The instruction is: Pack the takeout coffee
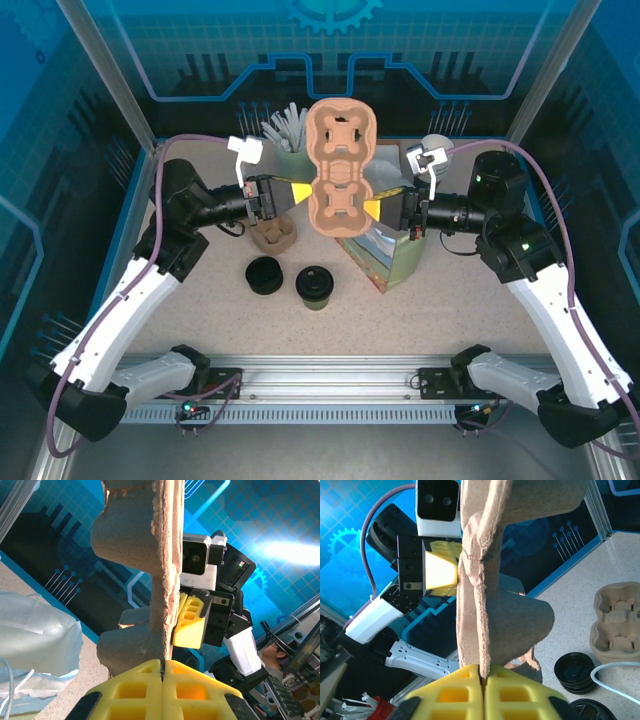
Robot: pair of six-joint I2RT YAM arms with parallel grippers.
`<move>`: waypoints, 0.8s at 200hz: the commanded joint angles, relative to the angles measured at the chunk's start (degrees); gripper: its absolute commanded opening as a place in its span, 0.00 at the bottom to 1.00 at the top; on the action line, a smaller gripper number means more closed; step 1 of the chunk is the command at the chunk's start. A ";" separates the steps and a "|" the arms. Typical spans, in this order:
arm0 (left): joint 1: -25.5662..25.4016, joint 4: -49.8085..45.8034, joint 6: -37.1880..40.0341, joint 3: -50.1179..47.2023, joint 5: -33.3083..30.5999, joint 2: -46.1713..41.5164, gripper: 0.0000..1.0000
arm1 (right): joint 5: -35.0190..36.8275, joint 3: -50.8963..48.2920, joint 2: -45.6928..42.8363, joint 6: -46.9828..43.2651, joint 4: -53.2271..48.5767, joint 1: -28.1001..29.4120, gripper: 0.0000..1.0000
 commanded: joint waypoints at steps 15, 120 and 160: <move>-0.50 -3.44 4.46 2.73 -1.10 -0.25 0.32 | 2.94 2.89 -0.35 -2.39 -4.07 0.82 0.00; -3.98 -34.93 38.13 16.54 -14.31 -0.29 0.57 | 12.36 11.62 0.82 -3.76 -30.26 0.35 0.00; -13.67 -44.11 51.48 23.19 -24.00 3.43 0.58 | 10.89 13.00 2.27 -4.17 -34.84 1.67 0.00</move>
